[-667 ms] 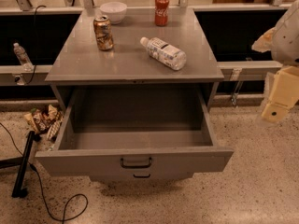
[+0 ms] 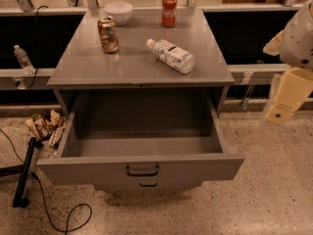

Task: Place blue plastic bottle into top drawer

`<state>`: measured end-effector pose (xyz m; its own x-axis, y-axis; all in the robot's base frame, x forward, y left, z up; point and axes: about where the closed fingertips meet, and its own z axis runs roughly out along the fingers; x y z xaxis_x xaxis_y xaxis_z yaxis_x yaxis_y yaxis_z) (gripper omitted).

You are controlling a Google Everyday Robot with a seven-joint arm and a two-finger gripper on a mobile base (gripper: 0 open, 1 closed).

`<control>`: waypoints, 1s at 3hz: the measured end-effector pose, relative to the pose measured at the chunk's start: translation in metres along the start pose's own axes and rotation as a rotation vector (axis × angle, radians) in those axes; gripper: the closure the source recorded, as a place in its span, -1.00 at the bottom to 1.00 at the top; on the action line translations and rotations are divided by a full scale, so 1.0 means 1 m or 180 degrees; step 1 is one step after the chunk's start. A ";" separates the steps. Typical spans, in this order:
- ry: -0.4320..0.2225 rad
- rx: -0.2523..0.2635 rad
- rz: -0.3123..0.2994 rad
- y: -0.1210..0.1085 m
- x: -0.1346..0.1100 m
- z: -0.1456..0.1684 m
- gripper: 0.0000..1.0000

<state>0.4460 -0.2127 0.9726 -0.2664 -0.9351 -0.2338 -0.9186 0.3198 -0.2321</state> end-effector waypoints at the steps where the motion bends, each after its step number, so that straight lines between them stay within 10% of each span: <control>1: -0.0164 -0.0101 0.0447 -0.024 -0.032 0.028 -1.00; 3: -0.0337 -0.0041 0.1235 -0.074 -0.091 0.084 -1.00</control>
Offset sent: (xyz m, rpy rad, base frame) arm 0.1454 0.0891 -0.0591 0.2922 0.0786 -0.4812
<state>0.5629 -0.1381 0.9318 -0.5634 -0.7241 -0.3978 -0.7594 0.6435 -0.0958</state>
